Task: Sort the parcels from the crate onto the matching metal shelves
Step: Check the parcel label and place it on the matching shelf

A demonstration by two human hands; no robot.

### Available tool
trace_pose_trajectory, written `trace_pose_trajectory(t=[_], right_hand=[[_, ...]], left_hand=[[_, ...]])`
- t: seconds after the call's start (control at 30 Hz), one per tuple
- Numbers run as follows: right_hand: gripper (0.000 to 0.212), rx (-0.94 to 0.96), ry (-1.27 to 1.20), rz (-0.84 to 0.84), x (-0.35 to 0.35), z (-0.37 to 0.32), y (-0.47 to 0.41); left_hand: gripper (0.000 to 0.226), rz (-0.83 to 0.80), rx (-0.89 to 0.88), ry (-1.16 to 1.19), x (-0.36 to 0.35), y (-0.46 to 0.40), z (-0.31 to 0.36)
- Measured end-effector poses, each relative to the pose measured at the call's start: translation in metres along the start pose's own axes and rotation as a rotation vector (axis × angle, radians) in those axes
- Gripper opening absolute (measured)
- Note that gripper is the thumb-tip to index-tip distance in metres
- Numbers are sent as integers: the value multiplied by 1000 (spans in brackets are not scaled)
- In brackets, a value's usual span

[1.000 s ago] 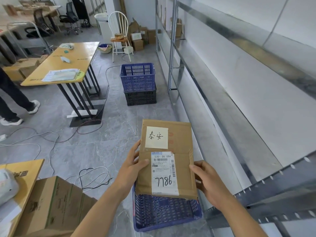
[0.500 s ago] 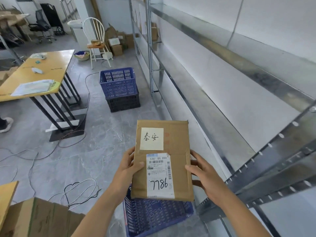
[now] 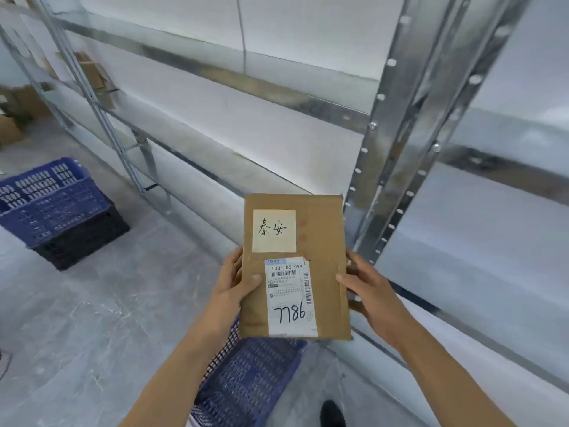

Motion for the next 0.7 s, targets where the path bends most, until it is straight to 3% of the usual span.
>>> trace_pose_trajectory(t=[0.13,0.33,0.7], right_hand=[[53,36,-61,198,48,6,56],[51,80,-159,464,121,26,160],[52,127,-218,865,224,71,371]], left_hand=[[63,-166,34,-32,-56,5,-3],[57,-444,74,-140,-150,32,-26],[56,-888,153,-326,-333,157,-81]])
Point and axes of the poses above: each hand's wrist, its own y-axis away from the middle knuckle, its own x-axis out of the back of the hand, z = x × y, the point moved 7 cm from there along -y, towards the middle knuckle, and after that the axes turned 3 degrees about y, right-handed, at the moved point
